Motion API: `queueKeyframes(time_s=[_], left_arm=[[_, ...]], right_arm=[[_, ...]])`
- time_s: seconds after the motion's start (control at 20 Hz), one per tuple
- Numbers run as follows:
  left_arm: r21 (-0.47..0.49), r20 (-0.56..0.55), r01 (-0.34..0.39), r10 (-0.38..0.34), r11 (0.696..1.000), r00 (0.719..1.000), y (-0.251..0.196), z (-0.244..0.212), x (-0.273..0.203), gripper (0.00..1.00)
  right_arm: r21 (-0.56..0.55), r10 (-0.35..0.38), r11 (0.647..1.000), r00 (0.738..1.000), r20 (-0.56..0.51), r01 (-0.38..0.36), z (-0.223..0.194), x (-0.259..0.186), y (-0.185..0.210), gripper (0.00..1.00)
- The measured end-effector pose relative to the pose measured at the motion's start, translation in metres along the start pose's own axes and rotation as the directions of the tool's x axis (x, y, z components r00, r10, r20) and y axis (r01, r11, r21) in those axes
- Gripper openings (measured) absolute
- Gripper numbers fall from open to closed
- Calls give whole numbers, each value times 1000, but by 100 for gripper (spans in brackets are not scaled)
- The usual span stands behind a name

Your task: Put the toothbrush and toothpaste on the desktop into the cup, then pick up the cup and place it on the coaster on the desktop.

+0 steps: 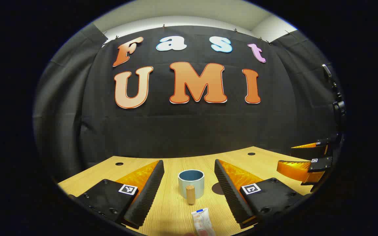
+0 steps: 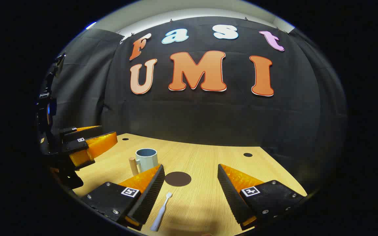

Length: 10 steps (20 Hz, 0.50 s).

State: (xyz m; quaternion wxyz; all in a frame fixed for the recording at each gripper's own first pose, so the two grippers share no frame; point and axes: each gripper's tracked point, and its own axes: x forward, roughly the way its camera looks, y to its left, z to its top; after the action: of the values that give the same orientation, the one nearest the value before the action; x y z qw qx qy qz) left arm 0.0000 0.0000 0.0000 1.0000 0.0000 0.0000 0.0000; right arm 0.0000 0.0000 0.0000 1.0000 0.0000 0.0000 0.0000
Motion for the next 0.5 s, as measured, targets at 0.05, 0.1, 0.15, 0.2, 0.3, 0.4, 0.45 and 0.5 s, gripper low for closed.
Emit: queueKeyframes(time_s=[0.05, 0.1, 0.15, 0.2, 0.3, 0.4, 0.45, 0.5], left_arm=[[0, -1, -2, 2, 1000, 1000, 1, -1, 1, 99], [1, 0, -4, 4, 1000, 1000, 2, 0, 0, 100], [1, 1, -9, 9, 1000, 1000, 4, 0, 0, 99], [-1, 2, -12, 12, 1000, 1000, 5, 2, 0, 100], [-5, 6, -18, 18, 1000, 1000, 9, 2, 0, 100], [-7, 8, -22, 22, 1000, 1000, 9, 2, -2, 100], [-5, 7, -24, 24, 1000, 1000, 9, 2, -1, 99], [-3, 7, -33, 33, 999, 999, 11, 3, 0, 99]], right_arm=[[1, 0, 1000, 1000, 0, 0, -1, -1, 0, 97], [3, 2, 1000, 1000, 1, -2, 0, 0, 1, 97], [6, 4, 1000, 1000, 1, -4, 0, 0, 1, 97], [6, 7, 1000, 1000, 2, -7, 0, 1, 2, 97], [1, 4, 1000, 1000, 7, -4, 3, 1, 2, 97], [-3, 4, 1000, 1000, 14, -4, 4, 0, 2, 97], [-4, 9, 1000, 1000, 17, -9, 5, -1, 4, 97], [-4, 10, 1000, 1000, 17, -9, 5, -1, 3, 97]])
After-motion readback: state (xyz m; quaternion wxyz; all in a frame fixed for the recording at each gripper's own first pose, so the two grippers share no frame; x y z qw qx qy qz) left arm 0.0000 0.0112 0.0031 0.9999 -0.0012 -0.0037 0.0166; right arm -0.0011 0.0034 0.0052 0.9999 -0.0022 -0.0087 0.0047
